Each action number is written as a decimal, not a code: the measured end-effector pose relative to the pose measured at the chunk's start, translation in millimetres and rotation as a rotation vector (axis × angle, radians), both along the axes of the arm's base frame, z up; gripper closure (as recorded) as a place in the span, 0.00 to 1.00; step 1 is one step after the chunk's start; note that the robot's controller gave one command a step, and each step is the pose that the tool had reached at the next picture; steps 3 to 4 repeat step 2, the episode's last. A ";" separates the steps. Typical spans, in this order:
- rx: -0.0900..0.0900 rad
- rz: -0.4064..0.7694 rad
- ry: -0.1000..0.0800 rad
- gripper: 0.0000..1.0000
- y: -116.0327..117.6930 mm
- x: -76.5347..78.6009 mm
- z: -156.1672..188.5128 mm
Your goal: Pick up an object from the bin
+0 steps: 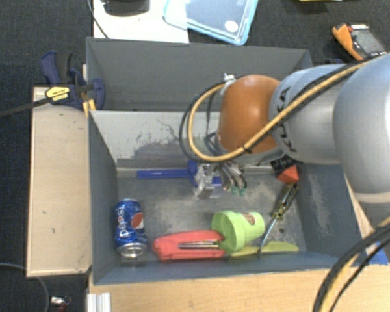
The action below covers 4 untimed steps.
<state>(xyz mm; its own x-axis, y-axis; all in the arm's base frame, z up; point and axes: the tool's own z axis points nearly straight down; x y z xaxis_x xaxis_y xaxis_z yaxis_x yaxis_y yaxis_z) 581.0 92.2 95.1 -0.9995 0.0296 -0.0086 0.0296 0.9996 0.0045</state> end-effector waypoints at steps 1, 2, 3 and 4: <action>0.000 -0.001 -0.002 1.00 -0.2 0.2 20.5; 0.000 -0.001 0.004 1.00 -0.5 -1.0 55.3; 0.000 -0.001 0.004 1.00 -0.5 -1.0 55.3; 0.000 -0.001 0.004 1.00 -0.5 -1.0 55.3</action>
Offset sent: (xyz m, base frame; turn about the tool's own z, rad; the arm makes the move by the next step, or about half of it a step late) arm 0.0000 -0.0002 0.0925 0.0005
